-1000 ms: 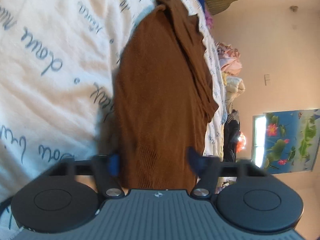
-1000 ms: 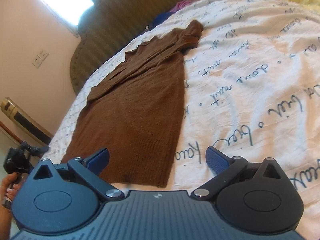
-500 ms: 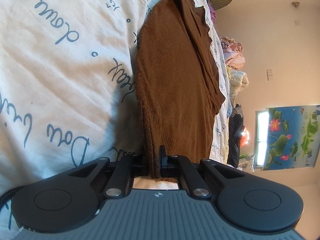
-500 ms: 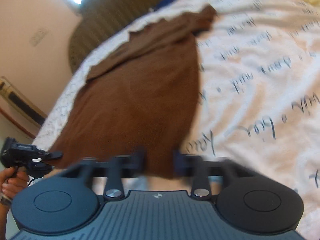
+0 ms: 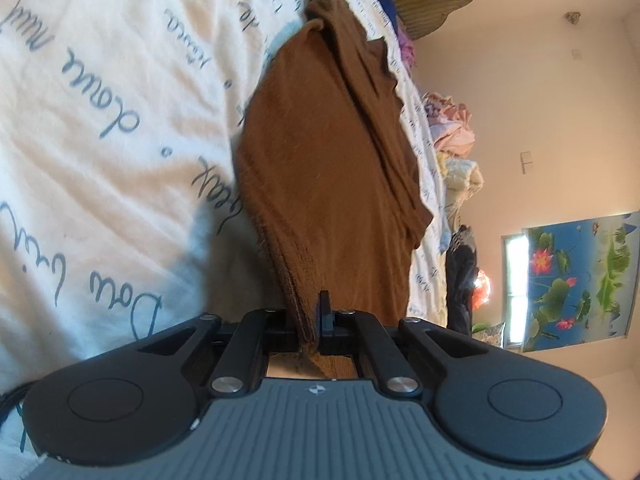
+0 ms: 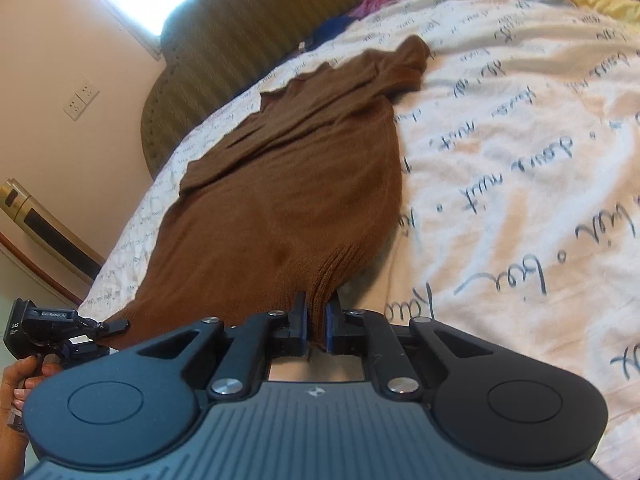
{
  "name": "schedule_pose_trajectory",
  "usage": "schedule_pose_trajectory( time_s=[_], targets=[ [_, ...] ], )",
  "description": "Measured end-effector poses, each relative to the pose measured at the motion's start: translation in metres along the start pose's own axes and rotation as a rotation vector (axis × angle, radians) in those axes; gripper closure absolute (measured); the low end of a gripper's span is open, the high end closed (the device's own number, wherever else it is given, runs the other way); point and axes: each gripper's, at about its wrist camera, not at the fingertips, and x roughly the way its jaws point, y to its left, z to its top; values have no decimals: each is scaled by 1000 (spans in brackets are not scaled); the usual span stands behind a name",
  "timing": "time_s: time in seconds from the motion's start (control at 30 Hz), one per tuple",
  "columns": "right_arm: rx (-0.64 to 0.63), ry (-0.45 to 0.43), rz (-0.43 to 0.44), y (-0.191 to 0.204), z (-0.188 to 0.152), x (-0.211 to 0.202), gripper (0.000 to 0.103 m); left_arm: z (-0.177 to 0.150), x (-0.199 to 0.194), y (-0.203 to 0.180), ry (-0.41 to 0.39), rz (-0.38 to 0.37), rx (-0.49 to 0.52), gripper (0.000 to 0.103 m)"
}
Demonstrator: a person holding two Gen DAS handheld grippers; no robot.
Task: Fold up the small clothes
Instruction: 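Lift the hem with both tools and fold it toward the collar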
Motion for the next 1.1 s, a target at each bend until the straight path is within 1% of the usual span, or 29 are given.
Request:
schedule_pose_trajectory(
  time_s=[0.17, 0.23, 0.3, 0.37, 0.43, 0.53, 0.57, 0.63, 0.7, 0.8, 0.9, 1.0, 1.1],
  targets=[
    [-8, -40, 35, 8, 18, -9, 96, 7, -8, -11, -33, -46, 7, 100],
    [31, -46, 67, 8, 26, -11, 96, 10, -12, -15, -47, -69, -4, 100],
    [6, -63, 76, 14, 34, -13, 96, 14, -14, -22, -56, -79, 8, 100],
    [-14, -76, 74, 20, 44, -13, 96, 20, -16, -28, -76, -104, 6, 100],
    [-27, -89, 84, 26, 57, -11, 96, 30, -19, -36, -102, -131, 2, 100],
    [-42, -115, 79, 32, 81, -5, 96, 51, -16, -46, -131, -142, -17, 100],
    [-47, -122, 75, 34, 89, -1, 96, 61, -13, -49, -136, -138, -20, 100],
    [-66, -131, 53, 39, 107, 9, 96, 78, -5, -57, -145, -102, -13, 100],
    [-89, -133, 33, 42, 124, 22, 96, 95, 4, -67, -152, -79, 16, 100],
    [-148, -133, -28, 49, 146, 45, 96, 120, 22, -77, -161, -42, 32, 100],
    [-159, -125, -66, 47, 165, 68, 96, 143, 42, -83, -174, 4, 43, 100],
    [-167, -113, -84, 42, 181, 88, 96, 163, 61, -86, -181, 37, 45, 100],
    [-150, -104, -82, 33, 196, 104, 96, 183, 76, -88, -196, 36, 39, 100]
  ],
)
